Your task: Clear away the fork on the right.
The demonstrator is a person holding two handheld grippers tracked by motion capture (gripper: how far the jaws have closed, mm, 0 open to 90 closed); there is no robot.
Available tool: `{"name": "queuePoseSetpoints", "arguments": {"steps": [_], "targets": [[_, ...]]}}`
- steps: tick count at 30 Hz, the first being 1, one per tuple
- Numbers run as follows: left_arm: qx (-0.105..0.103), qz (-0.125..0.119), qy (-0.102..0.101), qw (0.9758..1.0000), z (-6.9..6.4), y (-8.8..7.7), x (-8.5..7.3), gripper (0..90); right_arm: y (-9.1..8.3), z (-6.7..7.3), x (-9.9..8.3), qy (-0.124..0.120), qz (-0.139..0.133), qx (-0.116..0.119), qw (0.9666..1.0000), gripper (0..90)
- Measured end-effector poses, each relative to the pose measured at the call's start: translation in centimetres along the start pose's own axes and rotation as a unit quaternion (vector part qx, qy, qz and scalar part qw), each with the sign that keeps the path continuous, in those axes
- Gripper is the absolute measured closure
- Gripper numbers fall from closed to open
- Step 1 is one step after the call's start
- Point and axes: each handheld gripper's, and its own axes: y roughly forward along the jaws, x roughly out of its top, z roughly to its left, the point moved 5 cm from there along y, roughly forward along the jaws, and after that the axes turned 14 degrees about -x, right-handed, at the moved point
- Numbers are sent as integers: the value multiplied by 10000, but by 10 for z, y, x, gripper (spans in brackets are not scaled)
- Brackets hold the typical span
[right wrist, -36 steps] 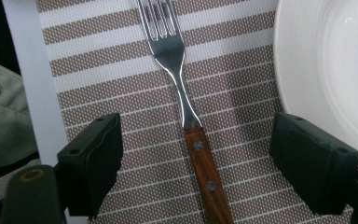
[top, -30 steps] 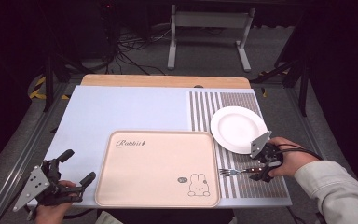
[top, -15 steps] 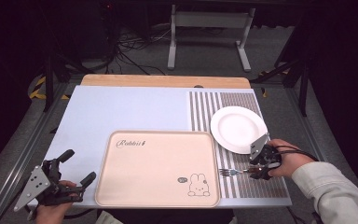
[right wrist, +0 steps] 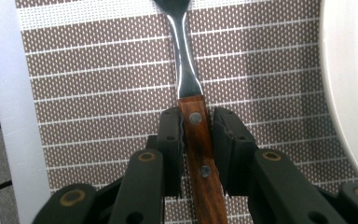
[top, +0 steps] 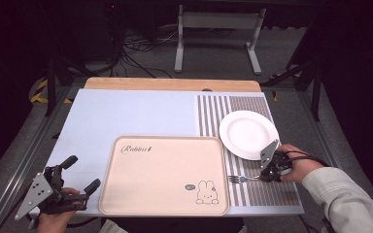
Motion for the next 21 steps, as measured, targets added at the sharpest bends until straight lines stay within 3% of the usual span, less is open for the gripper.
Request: {"name": "queuePoseSetpoints", "arguments": {"steps": [3,6,11,21], "targets": [[1,5,-16,10000,0,0,0,0,0,1,0,-58,-1,-7,10000,750],[17,-4,-7,10000,0,0,0,0,-1,2,1,-281,22,8,9996,765],[37,-28,-23,10000,1,-1,0,0,-1,3,2,-277,101,30,9996,768],[65,-36,-14,10000,1,-2,0,1,-1,2,1,-323,11,35,9995,781]]}}
